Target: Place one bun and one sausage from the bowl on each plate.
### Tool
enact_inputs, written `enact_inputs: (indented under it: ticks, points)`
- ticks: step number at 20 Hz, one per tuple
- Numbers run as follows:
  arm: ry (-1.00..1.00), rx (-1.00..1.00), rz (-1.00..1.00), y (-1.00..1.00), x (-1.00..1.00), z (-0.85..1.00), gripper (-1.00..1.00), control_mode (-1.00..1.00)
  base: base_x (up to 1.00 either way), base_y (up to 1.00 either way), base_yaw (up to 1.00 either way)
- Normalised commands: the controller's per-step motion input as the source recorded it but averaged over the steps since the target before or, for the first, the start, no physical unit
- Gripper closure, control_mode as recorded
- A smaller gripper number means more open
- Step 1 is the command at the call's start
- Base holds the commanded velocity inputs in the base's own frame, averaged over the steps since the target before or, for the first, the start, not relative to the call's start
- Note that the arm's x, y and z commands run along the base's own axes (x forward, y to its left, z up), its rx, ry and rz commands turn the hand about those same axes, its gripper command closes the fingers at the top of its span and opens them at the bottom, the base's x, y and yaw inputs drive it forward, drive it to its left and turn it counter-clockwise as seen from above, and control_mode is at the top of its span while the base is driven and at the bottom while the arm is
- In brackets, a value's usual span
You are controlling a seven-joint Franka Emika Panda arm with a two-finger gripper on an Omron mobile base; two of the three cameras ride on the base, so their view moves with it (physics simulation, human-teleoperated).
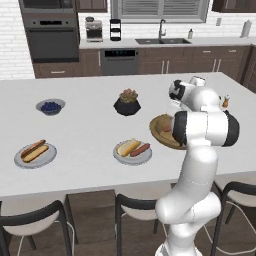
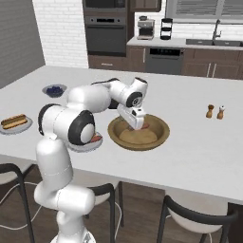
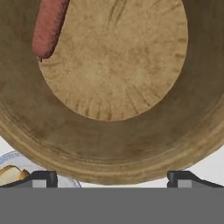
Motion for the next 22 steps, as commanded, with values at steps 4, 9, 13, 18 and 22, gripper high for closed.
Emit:
enact_inputs:
  ticks: [4,9,13,18,22]
  points:
    - [-0.28,-0.17,-0.08,0.0,0.11,-0.49,-1.0,-1.0,0.0,0.0,0.0]
    - [-0.33,-0.12,-0.04,-0.01,0.01,-0.41,-1.0,-1.0,0.0,0.0,0.0]
    - [-0.28,0.0,-0.01,-0.01,0.36,-0.21,-1.0,-1.0,0.0,0.0,0.0]
    - [-0.15,0.0,-0.03,-0.12,0.58,-0.03,-1.0,-1.0,0.0,0.0,0.0]
    - [-0.02,0.0,-0.06,-0.19,0.68,0.0,-1.0,-1.0,0.0,0.0,0.0]
